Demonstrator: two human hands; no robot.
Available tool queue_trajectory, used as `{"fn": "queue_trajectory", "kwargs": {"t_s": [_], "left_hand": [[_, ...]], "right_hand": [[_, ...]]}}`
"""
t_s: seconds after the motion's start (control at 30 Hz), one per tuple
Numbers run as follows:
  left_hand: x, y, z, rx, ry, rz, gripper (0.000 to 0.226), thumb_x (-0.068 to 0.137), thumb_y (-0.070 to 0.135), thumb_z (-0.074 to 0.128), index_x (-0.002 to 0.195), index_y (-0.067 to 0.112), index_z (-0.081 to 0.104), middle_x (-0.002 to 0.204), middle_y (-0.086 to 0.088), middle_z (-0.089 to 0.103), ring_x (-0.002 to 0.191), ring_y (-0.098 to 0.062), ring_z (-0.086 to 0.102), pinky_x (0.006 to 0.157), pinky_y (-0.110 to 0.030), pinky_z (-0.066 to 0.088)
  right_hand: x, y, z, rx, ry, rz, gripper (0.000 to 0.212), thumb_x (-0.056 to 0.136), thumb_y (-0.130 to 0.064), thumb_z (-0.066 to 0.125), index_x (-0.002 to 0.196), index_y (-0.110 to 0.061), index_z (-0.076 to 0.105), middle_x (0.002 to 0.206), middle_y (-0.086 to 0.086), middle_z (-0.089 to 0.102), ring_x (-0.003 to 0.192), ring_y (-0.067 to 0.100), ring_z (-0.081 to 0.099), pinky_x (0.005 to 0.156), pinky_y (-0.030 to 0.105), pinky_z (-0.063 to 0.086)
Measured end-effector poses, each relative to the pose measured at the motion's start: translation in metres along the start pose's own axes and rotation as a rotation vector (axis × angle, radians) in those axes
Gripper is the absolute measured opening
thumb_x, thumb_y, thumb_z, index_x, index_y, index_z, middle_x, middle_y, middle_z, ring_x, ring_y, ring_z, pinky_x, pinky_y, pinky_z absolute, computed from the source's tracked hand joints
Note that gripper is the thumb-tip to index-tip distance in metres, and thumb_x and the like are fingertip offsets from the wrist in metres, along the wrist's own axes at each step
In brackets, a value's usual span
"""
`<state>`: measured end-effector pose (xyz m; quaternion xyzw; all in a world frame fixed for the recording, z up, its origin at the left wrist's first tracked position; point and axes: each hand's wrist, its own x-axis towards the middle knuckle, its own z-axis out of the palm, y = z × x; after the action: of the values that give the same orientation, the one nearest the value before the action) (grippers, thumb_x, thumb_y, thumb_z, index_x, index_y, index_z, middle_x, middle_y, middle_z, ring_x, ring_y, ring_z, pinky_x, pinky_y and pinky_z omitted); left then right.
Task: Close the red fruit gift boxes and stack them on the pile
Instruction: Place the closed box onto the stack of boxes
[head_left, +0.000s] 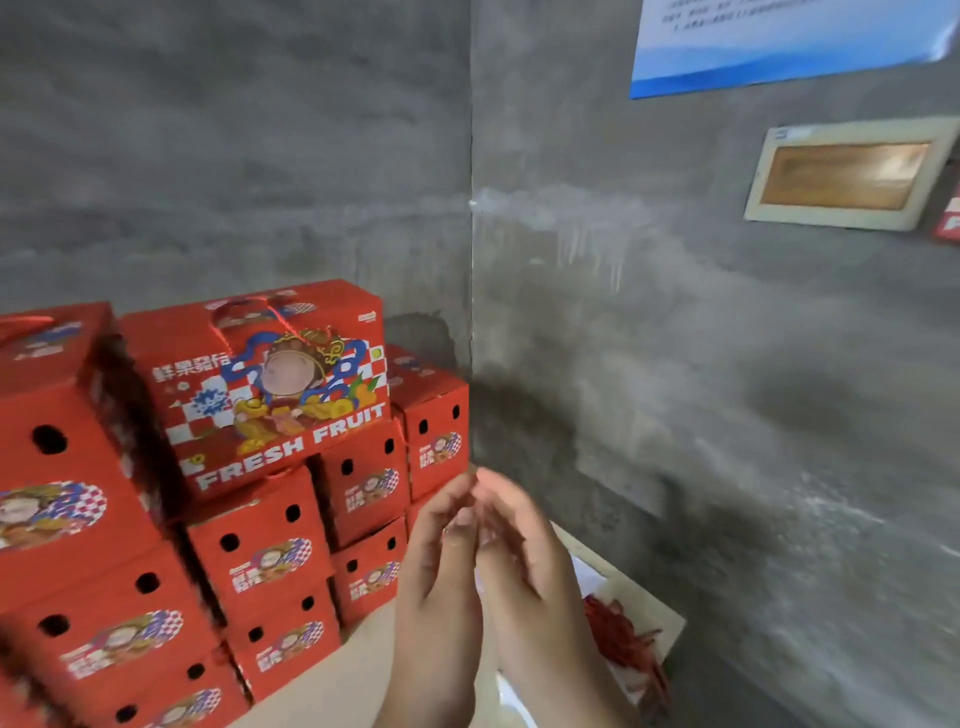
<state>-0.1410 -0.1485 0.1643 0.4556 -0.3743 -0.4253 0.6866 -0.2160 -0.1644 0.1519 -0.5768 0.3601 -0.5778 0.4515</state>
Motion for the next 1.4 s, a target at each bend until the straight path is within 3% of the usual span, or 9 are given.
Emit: {"fn": "queue_trajectory", "kwargs": {"t_s": [0.17, 0.33, 0.4, 0.5, 0.8, 0.87, 1.07, 1.27, 1.4], "left_hand": [[0.046, -0.021, 0.065, 0.013, -0.046, -0.019, 0.034, 0.109, 0.016, 0.049, 0.115, 0.037, 0.076, 0.118, 0.011, 0.077, 0.113, -0.007, 0.071, 0.096, -0.032, 0.05], [0.085, -0.043, 0.131, 0.043, -0.022, 0.003, 0.035, 0.11, 0.015, 0.046, 0.121, 0.031, 0.074, 0.116, 0.015, 0.076, 0.109, -0.001, 0.071, 0.088, -0.019, 0.054], [0.101, -0.056, 0.156, 0.026, 0.019, 0.018, 0.034, 0.109, 0.012, 0.046, 0.122, 0.028, 0.073, 0.116, 0.013, 0.077, 0.109, -0.003, 0.072, 0.08, -0.015, 0.055], [0.119, -0.084, 0.197, 0.005, 0.104, 0.059, 0.033, 0.108, 0.008, 0.047, 0.124, 0.022, 0.072, 0.12, 0.008, 0.076, 0.115, -0.009, 0.071, 0.097, -0.027, 0.055], [0.155, -0.155, 0.362, 0.023, 0.329, 0.141, 0.035, 0.109, 0.004, 0.046, 0.122, 0.023, 0.071, 0.119, 0.006, 0.076, 0.115, -0.01, 0.07, 0.098, -0.024, 0.055], [0.166, -0.163, 0.385, 0.041, 0.349, 0.13, 0.035, 0.109, 0.006, 0.046, 0.121, 0.025, 0.072, 0.119, 0.005, 0.077, 0.115, -0.012, 0.071, 0.099, -0.031, 0.056], [0.212, -0.195, 0.405, 0.022, 0.444, 0.069, 0.029, 0.108, 0.008, 0.05, 0.118, 0.02, 0.074, 0.113, -0.007, 0.078, 0.111, -0.024, 0.073, 0.102, -0.044, 0.056], [0.29, -0.235, 0.381, -0.015, 0.53, 0.072, 0.03, 0.107, 0.008, 0.052, 0.112, 0.023, 0.077, 0.112, -0.008, 0.078, 0.112, -0.023, 0.073, 0.096, -0.031, 0.058], [0.368, -0.253, 0.36, -0.079, 0.648, 0.102, 0.029, 0.105, 0.007, 0.055, 0.118, 0.026, 0.072, 0.113, -0.007, 0.076, 0.11, -0.023, 0.073, 0.088, -0.028, 0.058]], "right_hand": [[0.062, 0.01, -0.051, -0.024, 0.05, -0.026, 0.045, 0.102, -0.005, 0.053, 0.132, -0.038, 0.06, 0.126, -0.028, 0.067, 0.123, -0.004, 0.061, 0.097, 0.008, 0.045], [0.124, 0.027, -0.107, 0.007, 0.073, -0.019, 0.047, 0.09, -0.018, 0.057, 0.13, -0.041, 0.062, 0.124, -0.022, 0.07, 0.12, 0.001, 0.064, 0.098, 0.018, 0.051], [0.147, 0.039, -0.131, 0.026, 0.01, -0.026, 0.047, 0.094, -0.011, 0.058, 0.133, -0.038, 0.061, 0.126, -0.023, 0.069, 0.121, 0.0, 0.064, 0.098, 0.022, 0.053], [0.178, 0.061, -0.172, 0.082, -0.077, -0.025, 0.053, 0.099, 0.007, 0.055, 0.139, -0.028, 0.059, 0.13, -0.021, 0.069, 0.125, 0.001, 0.062, 0.099, 0.015, 0.049], [0.277, 0.095, -0.334, 0.145, -0.362, 0.004, 0.05, 0.102, 0.004, 0.055, 0.142, -0.027, 0.056, 0.133, -0.025, 0.066, 0.128, 0.0, 0.06, 0.097, 0.01, 0.047], [0.296, 0.099, -0.355, 0.143, -0.391, 0.006, 0.045, 0.101, -0.005, 0.057, 0.139, -0.028, 0.059, 0.132, -0.024, 0.067, 0.127, 0.0, 0.061, 0.097, 0.01, 0.047], [0.353, 0.126, -0.376, 0.099, -0.485, 0.058, 0.041, 0.091, -0.018, 0.055, 0.126, -0.034, 0.067, 0.124, -0.02, 0.072, 0.121, 0.002, 0.065, 0.099, 0.016, 0.049], [0.431, 0.178, -0.355, 0.027, -0.66, 0.102, 0.046, 0.099, 0.007, 0.055, 0.129, -0.026, 0.067, 0.122, -0.02, 0.073, 0.117, 0.0, 0.066, 0.097, 0.015, 0.049], [0.501, 0.215, -0.315, 0.047, -0.771, 0.131, 0.044, 0.099, 0.011, 0.054, 0.125, -0.022, 0.068, 0.117, -0.017, 0.075, 0.113, 0.004, 0.07, 0.091, 0.012, 0.049]]}}
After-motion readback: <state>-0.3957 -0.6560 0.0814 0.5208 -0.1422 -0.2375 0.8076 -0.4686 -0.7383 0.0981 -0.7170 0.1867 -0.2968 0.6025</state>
